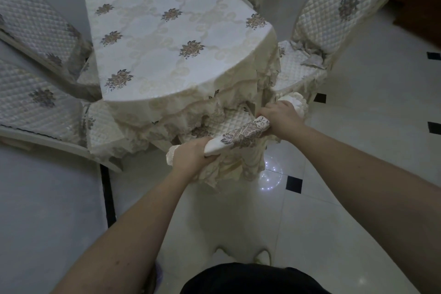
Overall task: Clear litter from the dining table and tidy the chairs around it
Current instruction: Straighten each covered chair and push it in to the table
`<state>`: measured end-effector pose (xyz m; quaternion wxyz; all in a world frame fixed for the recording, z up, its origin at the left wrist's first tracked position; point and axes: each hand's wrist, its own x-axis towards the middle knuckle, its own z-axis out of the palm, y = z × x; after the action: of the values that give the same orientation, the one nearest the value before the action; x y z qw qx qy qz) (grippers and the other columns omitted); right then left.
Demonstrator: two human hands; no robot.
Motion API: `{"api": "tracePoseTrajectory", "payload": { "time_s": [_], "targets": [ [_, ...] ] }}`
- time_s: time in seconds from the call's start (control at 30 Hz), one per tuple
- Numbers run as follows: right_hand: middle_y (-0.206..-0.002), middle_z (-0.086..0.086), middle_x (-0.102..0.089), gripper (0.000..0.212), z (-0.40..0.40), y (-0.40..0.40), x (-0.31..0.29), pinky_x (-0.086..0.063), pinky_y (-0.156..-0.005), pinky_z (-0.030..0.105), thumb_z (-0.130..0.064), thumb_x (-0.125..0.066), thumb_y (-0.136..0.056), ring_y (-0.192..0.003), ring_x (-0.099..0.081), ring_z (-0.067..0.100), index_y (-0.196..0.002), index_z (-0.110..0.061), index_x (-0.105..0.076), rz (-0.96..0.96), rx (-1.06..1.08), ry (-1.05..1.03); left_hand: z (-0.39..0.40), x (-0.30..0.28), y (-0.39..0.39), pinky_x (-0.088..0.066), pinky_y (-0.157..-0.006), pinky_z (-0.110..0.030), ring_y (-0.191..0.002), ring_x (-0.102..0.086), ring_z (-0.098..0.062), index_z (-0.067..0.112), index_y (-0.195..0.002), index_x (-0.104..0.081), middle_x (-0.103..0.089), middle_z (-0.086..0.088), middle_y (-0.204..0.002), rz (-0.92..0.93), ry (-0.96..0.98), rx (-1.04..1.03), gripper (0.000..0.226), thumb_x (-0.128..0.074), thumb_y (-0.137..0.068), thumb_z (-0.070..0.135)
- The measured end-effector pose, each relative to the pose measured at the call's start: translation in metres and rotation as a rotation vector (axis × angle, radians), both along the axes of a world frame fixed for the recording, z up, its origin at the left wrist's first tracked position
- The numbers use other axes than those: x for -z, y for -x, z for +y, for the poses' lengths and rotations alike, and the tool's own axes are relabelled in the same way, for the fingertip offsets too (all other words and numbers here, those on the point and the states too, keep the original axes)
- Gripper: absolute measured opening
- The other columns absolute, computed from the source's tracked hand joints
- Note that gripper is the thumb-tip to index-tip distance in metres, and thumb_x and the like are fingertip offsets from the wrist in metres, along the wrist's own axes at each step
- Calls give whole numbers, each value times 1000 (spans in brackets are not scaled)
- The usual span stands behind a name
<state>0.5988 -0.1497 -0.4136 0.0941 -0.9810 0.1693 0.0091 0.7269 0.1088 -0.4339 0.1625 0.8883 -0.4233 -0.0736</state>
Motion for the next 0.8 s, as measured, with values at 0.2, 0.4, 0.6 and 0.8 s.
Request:
{"api": "tracePoseTrajectory", "payload": {
  "time_s": [0.2, 0.4, 0.6, 0.8],
  "targets": [
    [-121, 2, -53, 53, 6, -1, 11, -10, -114, 50, -35, -80, -72, -121, -42, 26, -117, -32, -53, 4, 124, 62, -3, 5, -5, -47, -69, -38, -91, -62, -26, 26, -110, -60, -67, 0, -100, -24, -96, 6, 45, -63, -76, 54],
    [-132, 4, -48, 68, 17, 7, 10, -20, -107, 40, -40, -81, -69, -127, -36, 24, -126, -25, -48, -65, 216, 9, -2, 6, 1, -41, -85, -44, -103, -55, -28, 28, -116, -53, -59, -2, -109, -120, -193, -79, 52, -66, -75, 59],
    [-160, 3, -9, 87, 43, 42, 12, -10, -115, 45, -31, -69, -83, -147, -2, 23, -150, -23, -14, -83, 264, -90, 2, 5, 7, -38, -94, -49, -109, -53, -31, 24, -124, -48, -59, -5, -117, -181, -182, -99, 64, -65, -75, 61],
    [-161, 6, -5, 86, 59, 68, -2, -11, -116, 45, -30, -63, -88, -147, -8, 25, -152, -28, -5, -16, 233, -57, 7, 0, 33, -29, -104, -46, -129, -39, -35, 9, -140, -37, -46, -16, -139, -193, -146, -46, 73, -63, -78, 39]
  ]
}}
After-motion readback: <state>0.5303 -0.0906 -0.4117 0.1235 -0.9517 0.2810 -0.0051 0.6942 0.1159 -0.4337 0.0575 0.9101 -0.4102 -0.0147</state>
